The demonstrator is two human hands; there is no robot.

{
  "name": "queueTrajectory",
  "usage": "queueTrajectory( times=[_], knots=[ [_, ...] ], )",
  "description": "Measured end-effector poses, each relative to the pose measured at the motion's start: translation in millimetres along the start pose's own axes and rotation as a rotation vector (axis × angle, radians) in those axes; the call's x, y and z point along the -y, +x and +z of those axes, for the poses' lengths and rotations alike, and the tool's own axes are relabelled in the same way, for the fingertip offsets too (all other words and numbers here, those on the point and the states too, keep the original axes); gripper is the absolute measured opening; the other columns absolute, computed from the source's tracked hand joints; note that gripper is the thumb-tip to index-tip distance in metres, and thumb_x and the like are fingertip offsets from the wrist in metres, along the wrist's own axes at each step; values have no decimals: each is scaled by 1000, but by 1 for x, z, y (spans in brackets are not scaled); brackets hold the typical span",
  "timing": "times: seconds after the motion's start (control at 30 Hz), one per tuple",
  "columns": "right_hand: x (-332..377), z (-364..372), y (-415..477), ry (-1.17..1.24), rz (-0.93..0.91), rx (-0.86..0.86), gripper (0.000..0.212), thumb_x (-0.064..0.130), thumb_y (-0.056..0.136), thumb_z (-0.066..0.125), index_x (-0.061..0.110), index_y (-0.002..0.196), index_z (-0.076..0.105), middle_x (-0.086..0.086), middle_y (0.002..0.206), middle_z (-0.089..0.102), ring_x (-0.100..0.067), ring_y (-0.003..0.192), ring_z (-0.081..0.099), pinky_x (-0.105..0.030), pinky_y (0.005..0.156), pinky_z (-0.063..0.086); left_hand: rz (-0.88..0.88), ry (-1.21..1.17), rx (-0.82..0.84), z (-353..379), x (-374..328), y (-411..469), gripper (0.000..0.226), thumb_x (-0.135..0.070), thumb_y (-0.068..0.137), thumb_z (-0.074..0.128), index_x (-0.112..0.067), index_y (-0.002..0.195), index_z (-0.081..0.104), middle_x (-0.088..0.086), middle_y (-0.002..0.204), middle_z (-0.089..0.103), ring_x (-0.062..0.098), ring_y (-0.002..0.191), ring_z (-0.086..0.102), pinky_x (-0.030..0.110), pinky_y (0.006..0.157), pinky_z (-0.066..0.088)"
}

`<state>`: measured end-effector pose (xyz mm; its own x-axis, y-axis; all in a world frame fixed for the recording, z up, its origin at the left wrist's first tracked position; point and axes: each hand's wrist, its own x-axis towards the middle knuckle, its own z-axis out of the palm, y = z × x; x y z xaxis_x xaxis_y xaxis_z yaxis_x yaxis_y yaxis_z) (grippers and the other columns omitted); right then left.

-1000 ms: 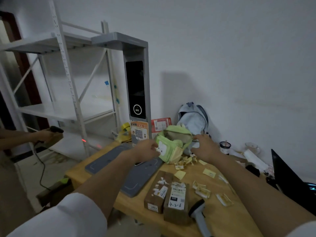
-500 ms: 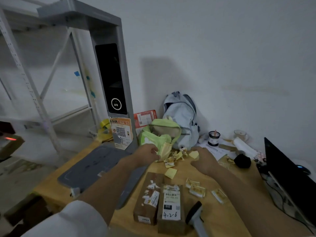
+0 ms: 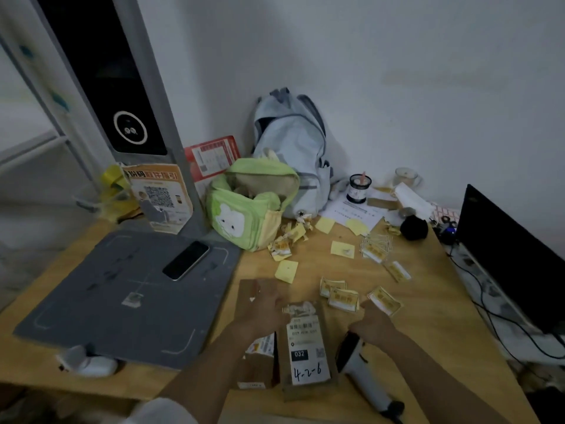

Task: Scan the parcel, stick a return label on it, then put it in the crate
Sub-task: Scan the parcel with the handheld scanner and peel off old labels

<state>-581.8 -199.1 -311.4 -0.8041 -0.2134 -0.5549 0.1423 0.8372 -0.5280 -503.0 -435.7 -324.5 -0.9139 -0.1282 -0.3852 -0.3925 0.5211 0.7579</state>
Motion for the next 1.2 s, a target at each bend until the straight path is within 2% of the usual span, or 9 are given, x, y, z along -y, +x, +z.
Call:
queueTrajectory(
  times=[0.17,0.23,0.3,0.4,0.47,0.53,0.77,0.93,1.2],
  knots=[
    [-32,31,14,-24,70,48,44,14,85,60,-3,120,41,-16,99,60,-25,83,59,-30,59,40,-20,1,14,14,18,7,24,-6,77,69,-12,99,60,7,100,62,19,96,59,36,84,53],
    [-38,40,20,-74,77,44,12,11,84,58,-1,88,55,-7,75,66,-12,60,56,-30,58,40,-22,50,26,19,24,5,33,-11,74,74,-15,104,59,6,111,59,19,103,57,33,86,51],
    [-39,49,21,-131,99,62,30,9,80,62,9,54,46,4,49,49,-4,42,42,-22,46,37,-17,119,37,23,32,4,63,-20,65,81,-15,122,54,5,130,47,22,119,48,36,98,47],
    [-38,58,14,-149,124,73,18,20,82,67,6,85,57,-2,75,55,-13,65,49,-20,50,37,-9,200,108,25,43,0,111,-35,48,88,-26,144,32,-6,155,17,26,142,20,50,114,30],
    [-47,68,13,-85,183,19,44,27,84,65,0,114,47,-5,89,60,-16,71,53,-22,48,38,2,248,160,28,50,-2,126,-42,44,87,-34,148,17,-16,159,-1,28,147,2,58,115,22],
    [-54,77,10,-48,241,11,49,26,86,61,-1,121,41,-3,82,58,-17,68,58,-25,48,43,6,279,169,32,57,-4,130,-45,45,86,-39,148,7,-23,157,-10,30,147,-8,62,115,20],
    [-76,97,1,-80,246,-71,24,31,88,53,19,106,43,0,82,59,-20,73,61,-39,68,56,-6,290,141,32,55,-5,131,-43,44,87,-37,148,8,-26,157,-9,33,148,-2,62,114,23],
    [-62,86,-9,206,229,-222,23,27,89,56,12,105,53,-7,89,61,-23,78,57,-32,64,44,12,373,103,30,50,-6,132,-48,39,86,-34,148,13,-19,159,-3,32,145,10,57,113,28],
    [20,50,-46,703,209,-341,36,37,92,51,2,83,58,-9,66,54,-20,58,49,-32,55,40,28,434,92,28,43,-9,129,-49,43,87,-31,148,14,-10,160,2,33,144,12,55,114,26]
  ],
)
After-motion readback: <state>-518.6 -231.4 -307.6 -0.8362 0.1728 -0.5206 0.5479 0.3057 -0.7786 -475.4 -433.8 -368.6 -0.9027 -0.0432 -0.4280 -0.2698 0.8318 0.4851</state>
